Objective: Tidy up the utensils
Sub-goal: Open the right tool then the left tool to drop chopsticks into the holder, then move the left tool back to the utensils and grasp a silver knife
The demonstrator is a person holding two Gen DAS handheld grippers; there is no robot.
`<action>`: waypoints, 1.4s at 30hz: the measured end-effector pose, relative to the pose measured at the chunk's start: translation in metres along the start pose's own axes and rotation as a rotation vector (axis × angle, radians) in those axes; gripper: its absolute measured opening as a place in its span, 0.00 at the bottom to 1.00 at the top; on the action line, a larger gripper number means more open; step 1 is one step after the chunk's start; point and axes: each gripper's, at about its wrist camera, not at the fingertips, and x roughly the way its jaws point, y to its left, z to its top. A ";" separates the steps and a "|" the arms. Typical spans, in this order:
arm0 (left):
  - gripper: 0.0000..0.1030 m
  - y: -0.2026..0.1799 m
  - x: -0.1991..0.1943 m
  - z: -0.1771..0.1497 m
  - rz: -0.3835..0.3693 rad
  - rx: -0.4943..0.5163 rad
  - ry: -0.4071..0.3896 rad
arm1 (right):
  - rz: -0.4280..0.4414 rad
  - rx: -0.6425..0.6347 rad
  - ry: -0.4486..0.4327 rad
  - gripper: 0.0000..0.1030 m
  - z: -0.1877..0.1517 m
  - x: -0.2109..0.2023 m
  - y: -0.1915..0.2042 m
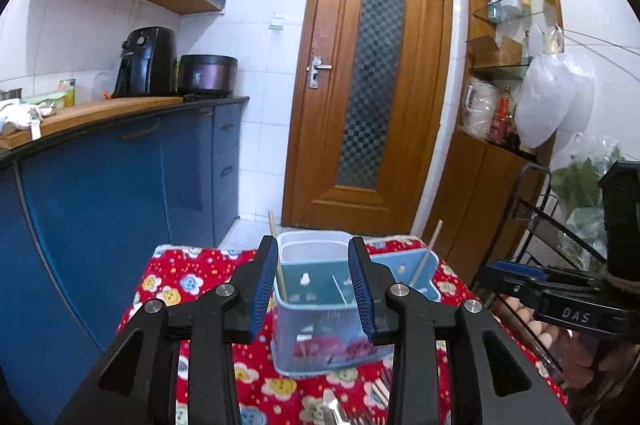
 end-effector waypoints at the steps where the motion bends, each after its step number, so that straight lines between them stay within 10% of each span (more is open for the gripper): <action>1: 0.36 -0.001 -0.003 -0.003 -0.001 0.000 0.011 | 0.003 0.008 0.004 0.37 -0.003 -0.001 0.000; 42: 0.37 0.022 0.079 -0.139 -0.008 -0.219 0.578 | -0.031 0.247 0.291 0.37 -0.102 0.065 -0.061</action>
